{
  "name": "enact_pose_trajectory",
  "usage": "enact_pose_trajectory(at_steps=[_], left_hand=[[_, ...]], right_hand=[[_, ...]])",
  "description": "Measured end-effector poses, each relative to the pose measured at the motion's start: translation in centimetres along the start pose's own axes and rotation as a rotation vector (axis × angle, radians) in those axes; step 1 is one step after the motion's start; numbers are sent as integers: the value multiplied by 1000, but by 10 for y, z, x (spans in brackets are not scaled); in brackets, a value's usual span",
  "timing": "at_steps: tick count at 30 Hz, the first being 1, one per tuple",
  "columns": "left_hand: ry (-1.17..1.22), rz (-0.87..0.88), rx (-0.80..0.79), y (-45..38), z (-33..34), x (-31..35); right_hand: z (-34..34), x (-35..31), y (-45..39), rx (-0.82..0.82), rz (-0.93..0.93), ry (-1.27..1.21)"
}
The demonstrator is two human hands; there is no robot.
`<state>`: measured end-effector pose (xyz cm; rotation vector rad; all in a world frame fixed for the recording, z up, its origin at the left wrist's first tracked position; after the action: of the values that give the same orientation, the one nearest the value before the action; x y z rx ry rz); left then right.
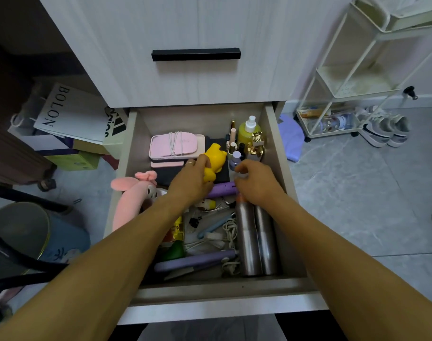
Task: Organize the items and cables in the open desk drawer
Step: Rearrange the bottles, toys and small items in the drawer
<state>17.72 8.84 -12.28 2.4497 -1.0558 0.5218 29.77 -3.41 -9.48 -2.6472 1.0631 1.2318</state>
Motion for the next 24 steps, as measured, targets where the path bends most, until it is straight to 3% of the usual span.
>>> enact_pose_trajectory(at_steps=[4,10,13,17,20,24], left_hand=[[41,-5,19,5,-13,5],[148,141,-49,24,-50,17],[381,193,-95,30,-59,18],[713,25,31,29,-52,14],[809,-71,115,25,-36,13],[1142,-293,126,20,-18,10]], right_hand=[[-3,-2,3,53,-154,83],[8,-7,3,-53,-351,264],[7,-9,0,-40,-330,70],[6,-8,2,-132,-190,-135],[8,-5,0,-178,-94,-251],[7,-7,-1,-186,-82,-296]])
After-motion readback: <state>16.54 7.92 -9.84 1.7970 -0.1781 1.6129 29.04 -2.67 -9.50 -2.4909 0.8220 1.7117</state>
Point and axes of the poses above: each hand's wrist, its own y-axis away from the middle knuckle, its own z-axis out of the palm, x = y × z, the point moved 3 cm from there along -y, towards the middle knuckle, and after that the axes turned 1 degree about x, right-handed, at the moved point
